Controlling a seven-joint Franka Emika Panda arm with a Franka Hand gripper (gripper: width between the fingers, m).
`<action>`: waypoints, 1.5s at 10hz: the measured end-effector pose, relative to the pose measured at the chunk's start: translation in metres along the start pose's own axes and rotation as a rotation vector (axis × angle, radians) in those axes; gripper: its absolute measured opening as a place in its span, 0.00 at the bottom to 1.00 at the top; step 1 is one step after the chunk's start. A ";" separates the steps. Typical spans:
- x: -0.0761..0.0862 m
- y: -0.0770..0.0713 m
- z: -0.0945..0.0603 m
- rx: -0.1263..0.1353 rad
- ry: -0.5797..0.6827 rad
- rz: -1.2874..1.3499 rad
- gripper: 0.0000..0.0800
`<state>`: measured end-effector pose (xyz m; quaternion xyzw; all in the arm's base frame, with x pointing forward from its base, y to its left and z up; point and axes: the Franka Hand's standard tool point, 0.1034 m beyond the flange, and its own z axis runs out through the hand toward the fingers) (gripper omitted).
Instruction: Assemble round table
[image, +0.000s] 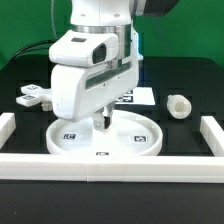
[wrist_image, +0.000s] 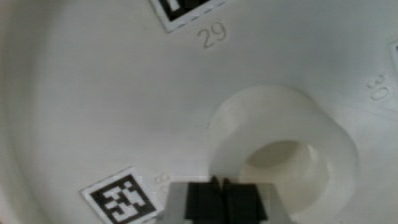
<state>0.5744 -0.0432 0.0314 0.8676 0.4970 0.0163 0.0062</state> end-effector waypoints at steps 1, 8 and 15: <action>0.001 -0.002 -0.002 0.007 -0.005 0.001 0.00; -0.010 -0.016 0.002 0.032 -0.018 0.003 0.63; -0.011 -0.017 0.023 0.055 -0.024 0.005 0.81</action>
Offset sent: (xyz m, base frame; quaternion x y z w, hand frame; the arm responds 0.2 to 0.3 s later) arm -0.0228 -0.0011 0.0124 0.0054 -0.0322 0.0096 0.9994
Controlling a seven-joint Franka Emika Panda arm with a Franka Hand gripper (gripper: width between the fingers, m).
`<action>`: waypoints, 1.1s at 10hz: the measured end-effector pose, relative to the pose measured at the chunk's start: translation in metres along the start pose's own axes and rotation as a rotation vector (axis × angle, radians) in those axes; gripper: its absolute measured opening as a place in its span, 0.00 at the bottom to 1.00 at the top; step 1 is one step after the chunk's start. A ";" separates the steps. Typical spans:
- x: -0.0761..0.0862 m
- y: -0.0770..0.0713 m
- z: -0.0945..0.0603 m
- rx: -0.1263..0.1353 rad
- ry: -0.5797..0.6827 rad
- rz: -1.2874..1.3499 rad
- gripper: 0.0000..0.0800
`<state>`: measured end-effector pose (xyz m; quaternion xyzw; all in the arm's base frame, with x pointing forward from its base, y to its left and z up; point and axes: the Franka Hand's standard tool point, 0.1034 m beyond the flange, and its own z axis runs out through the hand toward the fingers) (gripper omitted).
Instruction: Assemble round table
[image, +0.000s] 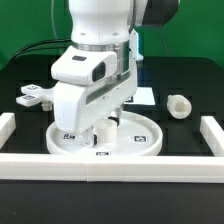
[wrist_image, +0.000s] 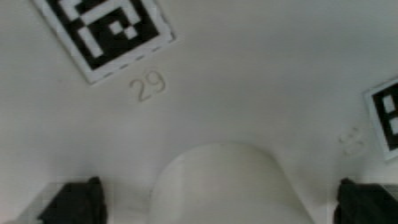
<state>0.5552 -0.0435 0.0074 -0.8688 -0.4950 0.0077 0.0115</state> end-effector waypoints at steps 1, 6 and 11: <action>0.000 0.000 0.000 0.000 0.000 0.000 0.81; 0.000 0.000 0.000 0.001 -0.001 0.000 0.51; 0.026 -0.010 0.000 0.005 0.011 0.004 0.51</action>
Offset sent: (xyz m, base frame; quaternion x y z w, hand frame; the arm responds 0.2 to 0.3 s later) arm 0.0000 0.0000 0.0000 0.0000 0.0000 0.0000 1.0000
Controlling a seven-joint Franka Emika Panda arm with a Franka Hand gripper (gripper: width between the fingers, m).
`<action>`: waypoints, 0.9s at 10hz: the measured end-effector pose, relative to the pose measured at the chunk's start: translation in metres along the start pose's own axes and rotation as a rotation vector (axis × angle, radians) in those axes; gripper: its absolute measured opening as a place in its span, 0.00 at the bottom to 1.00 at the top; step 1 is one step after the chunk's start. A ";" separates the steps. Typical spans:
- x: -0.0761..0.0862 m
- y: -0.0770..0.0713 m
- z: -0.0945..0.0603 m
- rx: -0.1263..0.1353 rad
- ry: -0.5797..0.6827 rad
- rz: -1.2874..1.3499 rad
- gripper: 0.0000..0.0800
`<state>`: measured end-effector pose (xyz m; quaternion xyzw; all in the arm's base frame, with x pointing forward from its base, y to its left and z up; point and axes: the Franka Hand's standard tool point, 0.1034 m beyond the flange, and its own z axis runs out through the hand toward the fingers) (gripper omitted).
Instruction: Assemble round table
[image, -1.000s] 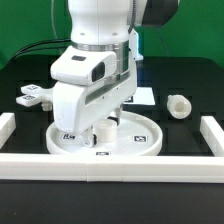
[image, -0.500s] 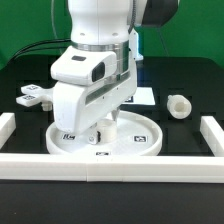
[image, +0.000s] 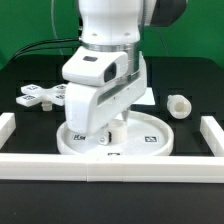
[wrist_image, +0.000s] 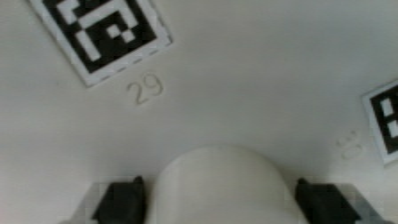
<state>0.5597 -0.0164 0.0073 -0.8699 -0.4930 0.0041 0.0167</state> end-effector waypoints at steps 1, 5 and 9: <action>0.007 -0.003 0.000 0.002 0.002 0.015 0.51; 0.043 -0.022 0.001 0.008 0.005 0.058 0.51; 0.046 -0.024 -0.001 0.029 -0.014 0.059 0.51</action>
Offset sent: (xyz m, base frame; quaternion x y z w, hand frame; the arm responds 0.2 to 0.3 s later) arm 0.0121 0.0376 -0.0021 -0.0039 0.0077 0.0343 0.9994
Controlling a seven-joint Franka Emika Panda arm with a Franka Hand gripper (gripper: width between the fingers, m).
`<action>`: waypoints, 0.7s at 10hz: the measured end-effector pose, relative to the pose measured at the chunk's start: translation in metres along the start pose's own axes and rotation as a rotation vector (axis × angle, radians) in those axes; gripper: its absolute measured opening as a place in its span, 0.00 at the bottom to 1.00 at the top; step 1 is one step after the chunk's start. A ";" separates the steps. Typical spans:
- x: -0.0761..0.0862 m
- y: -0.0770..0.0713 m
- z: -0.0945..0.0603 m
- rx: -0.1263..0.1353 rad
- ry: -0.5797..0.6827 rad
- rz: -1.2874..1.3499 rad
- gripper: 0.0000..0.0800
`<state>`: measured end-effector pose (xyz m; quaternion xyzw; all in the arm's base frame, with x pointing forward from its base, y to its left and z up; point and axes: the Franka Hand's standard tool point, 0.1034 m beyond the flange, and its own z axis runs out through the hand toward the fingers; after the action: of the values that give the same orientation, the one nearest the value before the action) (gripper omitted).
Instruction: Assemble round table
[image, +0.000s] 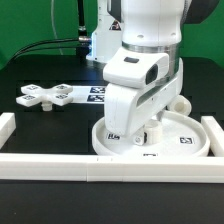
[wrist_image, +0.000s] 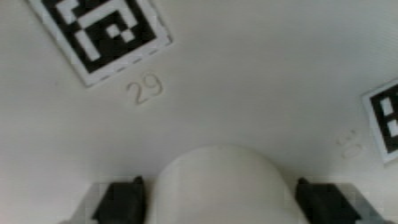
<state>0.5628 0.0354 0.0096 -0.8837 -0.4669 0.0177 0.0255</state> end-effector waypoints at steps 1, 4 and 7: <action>0.000 0.000 0.000 0.000 0.000 0.001 0.51; -0.001 0.000 -0.001 -0.001 0.000 0.000 0.78; 0.000 -0.007 -0.030 -0.027 0.010 0.108 0.81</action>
Offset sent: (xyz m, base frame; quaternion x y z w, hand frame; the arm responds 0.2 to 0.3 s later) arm 0.0000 0.0000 0.0000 0.0000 0.0000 0.0000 1.0000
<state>0.5584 0.0387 0.0397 -0.9080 -0.4187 0.0081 0.0148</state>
